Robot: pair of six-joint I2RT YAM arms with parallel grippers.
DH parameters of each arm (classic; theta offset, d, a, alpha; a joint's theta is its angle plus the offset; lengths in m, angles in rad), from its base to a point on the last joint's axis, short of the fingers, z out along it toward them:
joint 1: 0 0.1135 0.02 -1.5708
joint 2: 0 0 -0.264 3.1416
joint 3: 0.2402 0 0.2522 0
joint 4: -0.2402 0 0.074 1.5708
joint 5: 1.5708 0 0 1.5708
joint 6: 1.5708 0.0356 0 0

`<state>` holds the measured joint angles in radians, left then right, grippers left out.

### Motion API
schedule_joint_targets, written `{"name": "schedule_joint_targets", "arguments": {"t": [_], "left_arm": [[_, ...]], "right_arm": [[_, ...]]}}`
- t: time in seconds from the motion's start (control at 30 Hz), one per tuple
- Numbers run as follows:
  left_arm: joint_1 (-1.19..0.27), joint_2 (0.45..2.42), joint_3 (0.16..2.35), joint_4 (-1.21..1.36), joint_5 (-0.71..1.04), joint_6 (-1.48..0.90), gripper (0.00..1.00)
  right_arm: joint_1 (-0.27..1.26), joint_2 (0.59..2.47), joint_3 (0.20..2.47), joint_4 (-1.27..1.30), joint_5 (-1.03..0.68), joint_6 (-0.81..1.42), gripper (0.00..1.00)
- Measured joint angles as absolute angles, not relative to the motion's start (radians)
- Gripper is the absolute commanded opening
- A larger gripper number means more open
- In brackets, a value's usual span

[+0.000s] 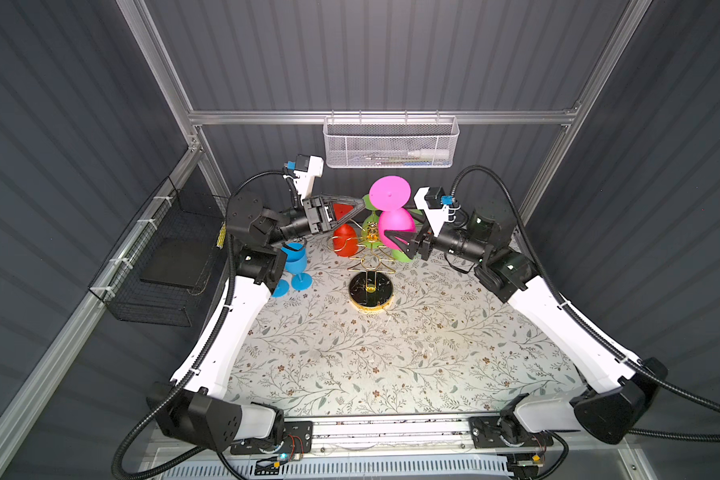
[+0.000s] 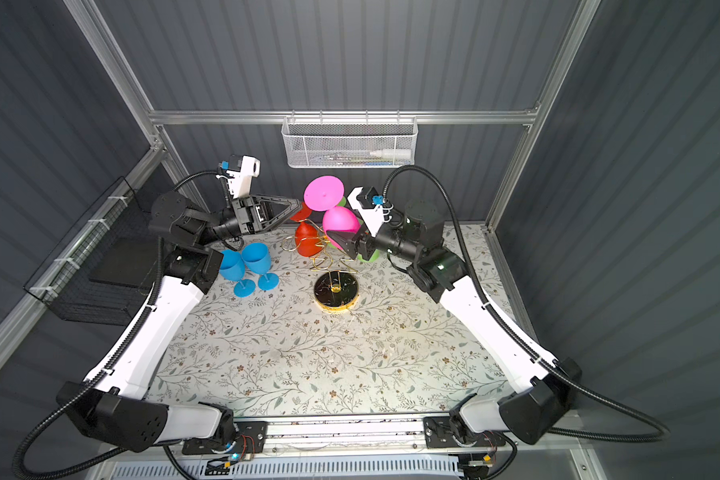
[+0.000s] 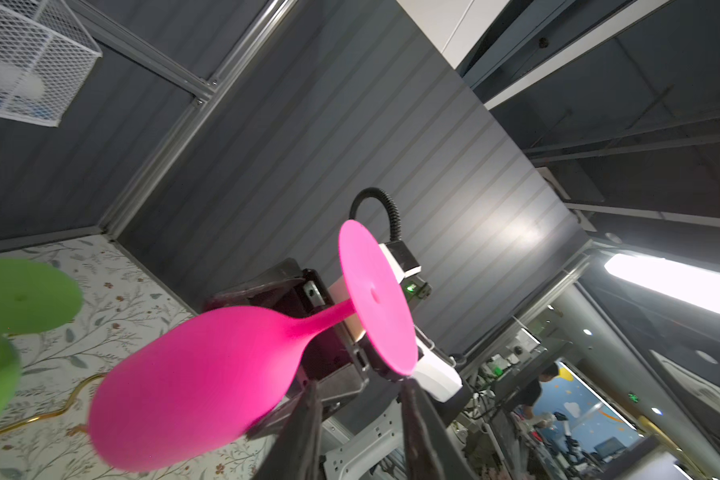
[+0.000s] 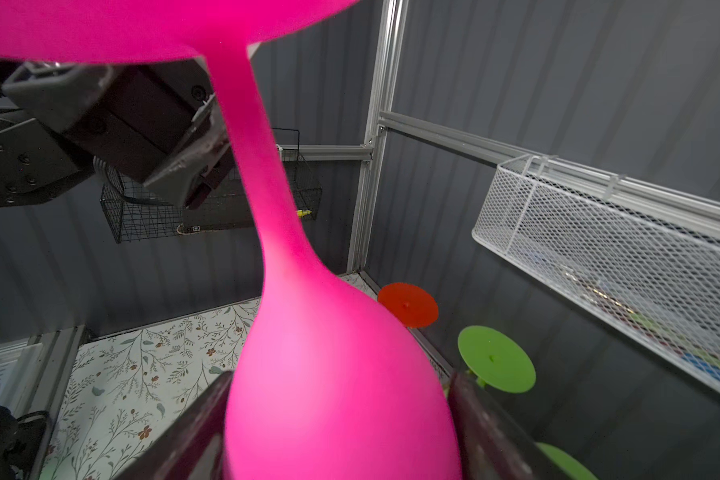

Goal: Take the wine glass off the wine glass rack

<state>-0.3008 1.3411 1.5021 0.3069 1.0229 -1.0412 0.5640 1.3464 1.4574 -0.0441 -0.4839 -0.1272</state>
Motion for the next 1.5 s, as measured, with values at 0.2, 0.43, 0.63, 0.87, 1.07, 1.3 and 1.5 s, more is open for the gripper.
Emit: {"name": "schedule_joint_targets", "arguments": {"t": [0.2,0.43,0.63,0.87,1.07,1.3,1.5], "left_arm": [[-0.302,1.205,1.459,0.149,0.839,-0.619,0.44],[-0.343,1.164,1.316,0.177,0.685,-0.245,0.44],[-0.437,1.209,1.278,0.179,0.642,0.093,0.44],[-0.517,1.241,1.3,0.179,0.627,0.38,0.45],[-0.543,1.282,1.324,0.179,0.611,0.485,0.46],[-0.55,1.306,1.346,0.182,0.582,0.525,0.46],[-0.551,1.323,1.367,0.192,0.572,0.532,0.47]], "right_arm": [[0.564,1.245,1.488,-0.266,-0.385,-0.074,0.68],[0.564,1.22,1.544,-0.519,-0.323,-0.019,0.67],[0.564,1.238,1.597,-0.651,-0.313,0.0,0.67],[0.564,1.272,1.628,-0.71,-0.322,0.016,0.66],[0.564,1.299,1.632,-0.727,-0.365,0.026,0.65],[0.571,1.316,1.639,-0.729,-0.397,0.038,0.65],[0.588,1.322,1.639,-0.73,-0.408,0.044,0.65]]}}
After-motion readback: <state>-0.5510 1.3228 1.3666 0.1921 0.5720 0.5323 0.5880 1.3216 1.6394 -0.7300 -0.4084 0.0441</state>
